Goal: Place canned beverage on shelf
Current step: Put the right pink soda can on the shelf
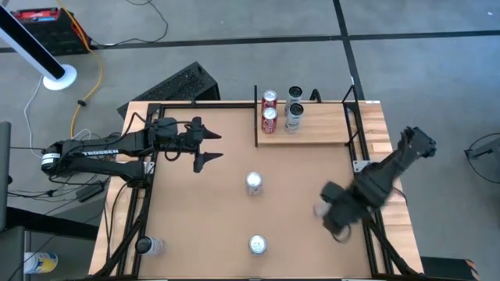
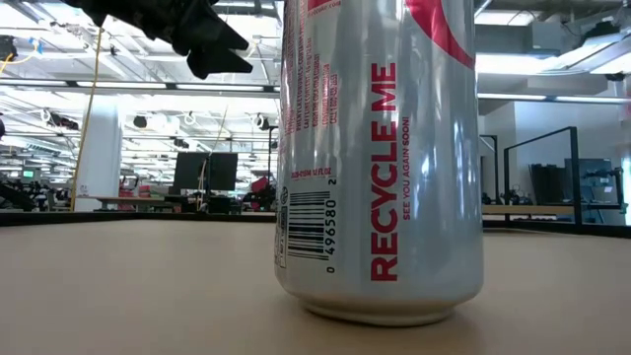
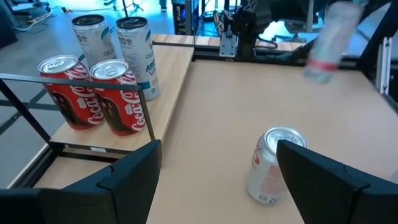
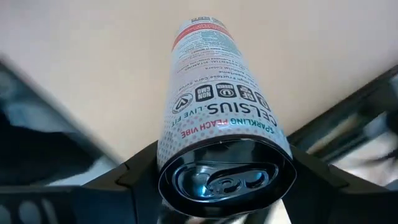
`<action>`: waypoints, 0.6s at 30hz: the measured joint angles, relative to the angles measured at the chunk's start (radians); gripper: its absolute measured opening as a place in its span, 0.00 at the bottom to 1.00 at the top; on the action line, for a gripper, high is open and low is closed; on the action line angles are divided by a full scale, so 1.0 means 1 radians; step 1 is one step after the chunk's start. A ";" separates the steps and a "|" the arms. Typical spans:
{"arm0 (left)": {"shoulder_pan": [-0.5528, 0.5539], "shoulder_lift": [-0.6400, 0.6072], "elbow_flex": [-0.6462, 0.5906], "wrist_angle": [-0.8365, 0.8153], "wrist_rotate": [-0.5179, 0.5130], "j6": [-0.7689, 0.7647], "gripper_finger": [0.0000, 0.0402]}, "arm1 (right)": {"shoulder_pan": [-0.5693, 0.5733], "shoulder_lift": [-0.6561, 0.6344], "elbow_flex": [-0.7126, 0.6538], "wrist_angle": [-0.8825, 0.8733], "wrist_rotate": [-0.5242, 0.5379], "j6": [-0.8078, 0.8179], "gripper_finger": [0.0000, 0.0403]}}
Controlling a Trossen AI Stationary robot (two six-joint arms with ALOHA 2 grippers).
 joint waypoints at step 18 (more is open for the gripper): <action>0.000 -0.018 0.000 -0.015 0.007 -0.048 0.75 | -0.817 -0.031 -0.017 -0.014 0.007 -1.040 0.68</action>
